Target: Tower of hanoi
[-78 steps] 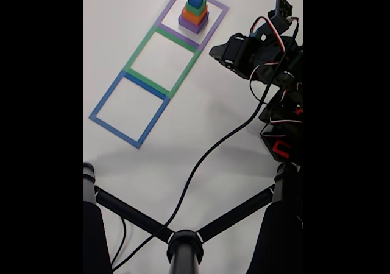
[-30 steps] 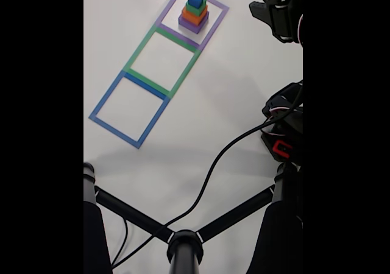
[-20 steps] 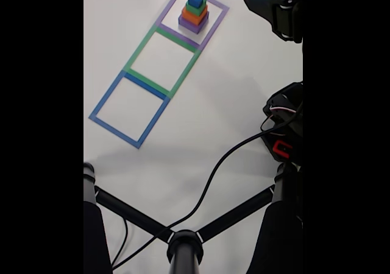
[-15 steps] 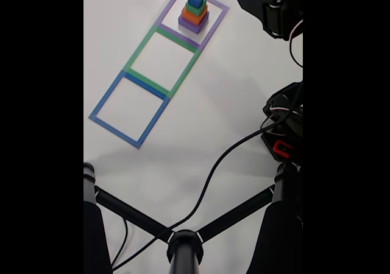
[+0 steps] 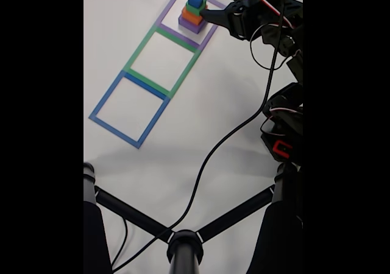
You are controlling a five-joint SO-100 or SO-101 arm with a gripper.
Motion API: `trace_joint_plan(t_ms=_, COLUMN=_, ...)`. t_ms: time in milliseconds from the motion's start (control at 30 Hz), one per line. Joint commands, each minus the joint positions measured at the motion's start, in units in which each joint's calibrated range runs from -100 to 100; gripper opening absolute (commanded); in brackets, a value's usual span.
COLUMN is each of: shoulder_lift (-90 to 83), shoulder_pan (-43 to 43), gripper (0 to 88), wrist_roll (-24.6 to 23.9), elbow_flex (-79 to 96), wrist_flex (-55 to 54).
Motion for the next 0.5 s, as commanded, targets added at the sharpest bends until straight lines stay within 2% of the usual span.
trace_joint_plan(t_ms=0, shoulder_lift=1.51, shoulder_pan=-0.6, gripper=24.4, wrist_roll=0.39, elbow_flex=8.89, wrist_flex=-17.2)
trace_joint_plan(t_ms=467, shoulder_lift=17.21, shoulder_pan=0.24, gripper=25.9, wrist_roll=0.39, elbow_flex=18.07, wrist_flex=-47.56)
